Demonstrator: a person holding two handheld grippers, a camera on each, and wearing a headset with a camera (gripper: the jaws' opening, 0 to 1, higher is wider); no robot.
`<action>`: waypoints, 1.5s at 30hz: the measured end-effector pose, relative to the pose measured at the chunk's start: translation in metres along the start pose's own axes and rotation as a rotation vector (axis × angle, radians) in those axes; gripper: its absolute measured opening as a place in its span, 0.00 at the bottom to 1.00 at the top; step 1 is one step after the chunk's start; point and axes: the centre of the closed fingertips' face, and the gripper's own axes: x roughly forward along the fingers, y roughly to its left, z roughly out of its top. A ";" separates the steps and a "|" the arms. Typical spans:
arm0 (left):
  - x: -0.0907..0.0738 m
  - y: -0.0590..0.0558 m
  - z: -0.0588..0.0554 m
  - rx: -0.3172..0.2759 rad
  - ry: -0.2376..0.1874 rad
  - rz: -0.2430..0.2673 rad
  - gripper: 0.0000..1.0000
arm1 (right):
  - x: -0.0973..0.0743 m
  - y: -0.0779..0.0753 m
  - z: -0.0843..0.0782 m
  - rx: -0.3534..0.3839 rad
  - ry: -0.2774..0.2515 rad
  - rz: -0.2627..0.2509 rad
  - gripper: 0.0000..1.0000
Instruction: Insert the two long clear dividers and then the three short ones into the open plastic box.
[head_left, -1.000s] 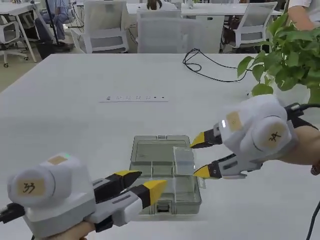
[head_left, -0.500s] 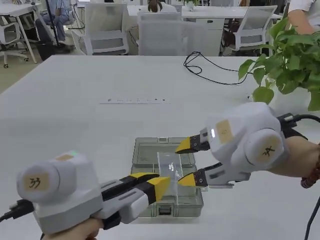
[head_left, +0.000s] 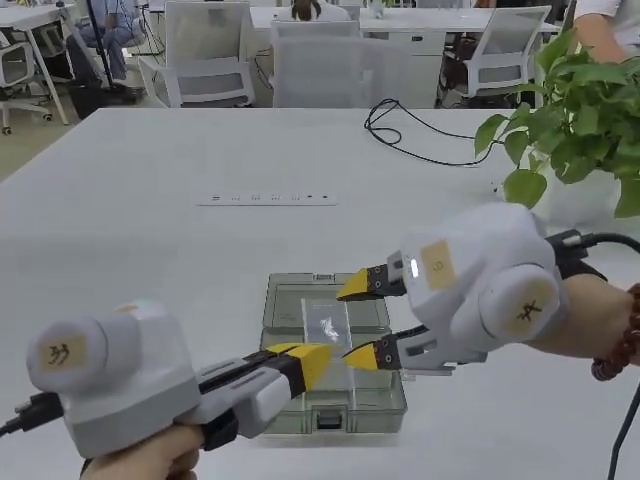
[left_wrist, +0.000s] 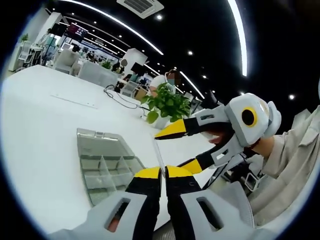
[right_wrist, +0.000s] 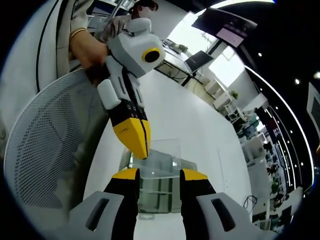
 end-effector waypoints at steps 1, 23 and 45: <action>0.001 0.001 0.000 -0.011 0.001 0.002 0.00 | 0.000 0.000 0.000 -0.009 0.001 -0.005 0.32; -0.003 0.011 -0.007 0.058 0.071 0.055 0.00 | -0.002 0.003 -0.002 0.076 -0.032 -0.026 0.34; -0.015 -0.007 -0.032 0.452 0.240 -0.108 0.00 | -0.022 0.020 0.031 0.336 -0.259 0.203 0.30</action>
